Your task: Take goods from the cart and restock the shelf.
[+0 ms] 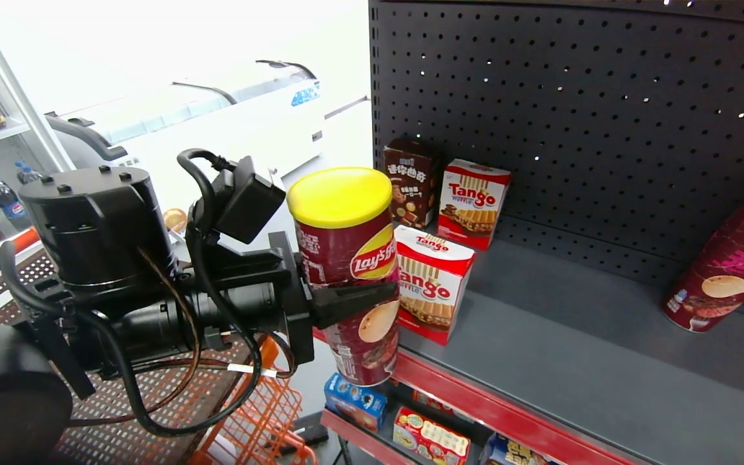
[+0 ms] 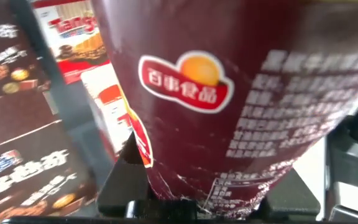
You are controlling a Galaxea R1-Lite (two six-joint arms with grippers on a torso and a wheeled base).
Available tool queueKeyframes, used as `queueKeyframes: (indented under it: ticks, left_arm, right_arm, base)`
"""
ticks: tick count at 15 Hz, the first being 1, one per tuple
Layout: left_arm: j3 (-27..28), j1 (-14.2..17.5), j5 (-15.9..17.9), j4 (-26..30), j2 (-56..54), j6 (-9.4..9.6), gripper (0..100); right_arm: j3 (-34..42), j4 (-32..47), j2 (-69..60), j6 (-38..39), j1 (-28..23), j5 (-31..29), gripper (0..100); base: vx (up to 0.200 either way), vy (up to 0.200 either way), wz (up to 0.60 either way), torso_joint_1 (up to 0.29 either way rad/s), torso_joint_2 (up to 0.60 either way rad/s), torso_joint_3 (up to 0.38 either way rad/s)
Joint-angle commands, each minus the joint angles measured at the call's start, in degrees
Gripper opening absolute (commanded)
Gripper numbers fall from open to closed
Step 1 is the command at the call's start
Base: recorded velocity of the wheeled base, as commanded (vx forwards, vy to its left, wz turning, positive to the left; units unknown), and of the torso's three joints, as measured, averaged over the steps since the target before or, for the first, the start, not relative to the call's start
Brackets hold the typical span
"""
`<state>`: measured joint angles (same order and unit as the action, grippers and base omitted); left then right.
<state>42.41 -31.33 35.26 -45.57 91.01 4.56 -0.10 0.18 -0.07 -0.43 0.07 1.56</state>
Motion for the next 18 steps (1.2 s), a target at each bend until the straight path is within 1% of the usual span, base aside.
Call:
queueKeyframes:
  ticks: [1,3,4,6,8,10,12,14,18]
  left_arm:
    - [0.13,-0.31,0.16,-0.05,-0.05,0.01,0]
    - [0.04,-0.40,1.22,-0.05,-0.05,0.01,0]
    - [0.13,-0.31,2.89,-0.05,-0.05,0.01,0]
    - [0.13,-0.31,3.33,-0.05,-0.05,0.01,0]
    - [0.04,-0.40,3.50,-0.05,-0.05,0.01,0]
    - [0.13,-0.40,5.97,-0.13,-0.05,0.01,0]
    - [0.13,-0.40,7.46,-0.13,-0.14,0.01,0]
    - [0.13,-0.57,7.99,-0.13,-0.14,-0.08,0]
    - [0.13,-0.57,7.99,-0.13,-0.14,-0.08,0]
  right_arm:
    - [0.01,-0.01,0.07,-0.01,0.01,0.02,100]
    - [0.01,-0.01,0.07,-0.01,0.01,0.02,100]
    - [0.01,-0.01,0.07,-0.01,0.01,0.02,100]
    - [0.01,-0.01,0.07,-0.01,0.01,0.02,100]
    - [0.01,-0.01,0.07,-0.01,0.01,0.02,100]
    - [0.01,-0.01,0.07,-0.01,0.01,0.02,100]
    - [0.01,-0.01,0.07,-0.01,0.01,0.02,100]
    - [0.01,-0.01,0.07,-0.01,0.01,0.02,100]
    - [0.01,-0.01,0.07,-0.01,0.01,0.02,100]
  base:
    - [0.000,0.000,0.00,0.000,0.00,0.000]
    - [0.000,0.000,0.00,0.000,0.00,0.000]
    - [0.000,0.000,0.00,0.000,0.00,0.000]
    - [0.000,0.000,0.00,0.000,0.00,0.000]
    - [0.000,0.000,-0.60,0.002,0.01,0.005]
    - [0.000,0.000,-0.60,-0.005,0.00,0.007]
    - [0.000,0.000,0.00,0.000,0.00,0.000]
    - [0.000,0.000,0.00,0.000,0.00,0.000]
    - [0.000,0.000,0.00,0.000,0.00,0.000]
